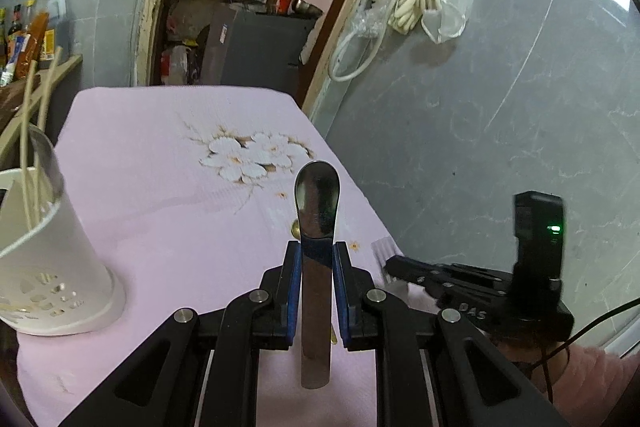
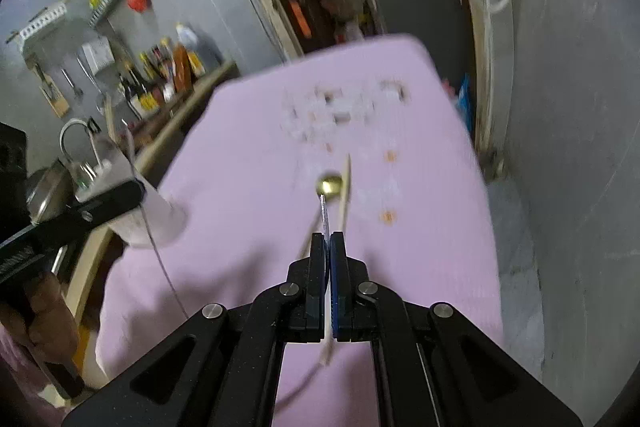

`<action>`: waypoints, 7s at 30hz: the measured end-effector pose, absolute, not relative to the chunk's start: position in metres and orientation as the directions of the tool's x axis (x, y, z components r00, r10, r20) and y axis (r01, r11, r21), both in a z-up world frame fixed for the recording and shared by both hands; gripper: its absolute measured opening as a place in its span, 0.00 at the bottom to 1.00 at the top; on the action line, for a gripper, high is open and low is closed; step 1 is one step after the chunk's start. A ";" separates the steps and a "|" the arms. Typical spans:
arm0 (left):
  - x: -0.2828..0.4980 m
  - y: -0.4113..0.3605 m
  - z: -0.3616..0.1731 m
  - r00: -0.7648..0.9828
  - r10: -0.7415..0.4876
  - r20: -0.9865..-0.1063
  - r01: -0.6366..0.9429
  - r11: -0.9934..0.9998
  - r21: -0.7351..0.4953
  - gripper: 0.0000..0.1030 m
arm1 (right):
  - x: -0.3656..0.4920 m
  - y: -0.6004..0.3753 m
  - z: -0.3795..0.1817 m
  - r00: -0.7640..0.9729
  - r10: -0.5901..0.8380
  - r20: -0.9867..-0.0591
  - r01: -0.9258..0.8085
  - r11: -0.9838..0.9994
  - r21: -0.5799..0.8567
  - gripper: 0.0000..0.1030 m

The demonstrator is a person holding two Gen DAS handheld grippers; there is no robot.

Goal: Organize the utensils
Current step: 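Carry the knife and fork over the white holder with both tools, then open both tools to drop the knife and fork into the holder, then move both tools back to the gold spoon and chopstick, then grasp the gold spoon with the left tool while the right tool grasps the chopstick, then carry the gold spoon and chopstick over the white holder with both tools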

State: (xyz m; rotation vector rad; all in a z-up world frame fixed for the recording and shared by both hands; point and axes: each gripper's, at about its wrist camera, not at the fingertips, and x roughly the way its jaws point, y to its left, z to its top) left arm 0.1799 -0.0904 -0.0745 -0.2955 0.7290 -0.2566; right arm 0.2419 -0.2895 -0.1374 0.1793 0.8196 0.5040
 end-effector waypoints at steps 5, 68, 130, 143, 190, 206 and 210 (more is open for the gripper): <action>0.172 -0.075 -0.059 0.756 -0.314 -0.574 0.111 0.926 -0.360 0.14 | 0.232 -0.278 -0.099 0.679 0.473 -0.562 -0.380 0.881 0.283 0.02; 0.124 0.151 -0.036 0.869 0.083 -0.487 -0.223 0.946 -0.236 0.15 | 0.192 0.000 0.002 0.851 0.430 -0.301 -0.477 0.873 -0.100 0.03; 0.255 -0.084 -0.151 0.636 -0.073 -0.768 -0.093 0.981 -0.170 0.83 | 0.283 -0.275 -0.177 0.615 0.323 -0.719 -0.364 0.926 0.104 0.77; 0.271 -0.092 -0.157 0.614 -0.175 -0.770 -0.021 0.971 -0.238 0.68 | 0.282 -0.272 -0.183 0.632 0.161 -0.758 -0.267 0.963 -0.019 0.59; 0.328 -0.131 -0.157 0.463 -0.378 -0.801 0.250 0.923 -0.291 0.03 | 0.374 -0.282 -0.169 0.429 0.568 -0.703 -0.381 0.819 0.429 0.04; 0.238 -0.073 -0.034 0.762 -0.200 -0.616 0.124 0.979 -0.165 0.03 | 0.285 -0.271 -0.057 0.752 0.600 -0.272 -0.394 0.741 0.543 0.04; 0.219 -0.040 0.000 0.799 -0.160 -0.580 0.087 0.985 -0.151 0.03 | 0.268 -0.244 -0.021 0.784 0.587 -0.203 -0.430 0.749 0.503 0.04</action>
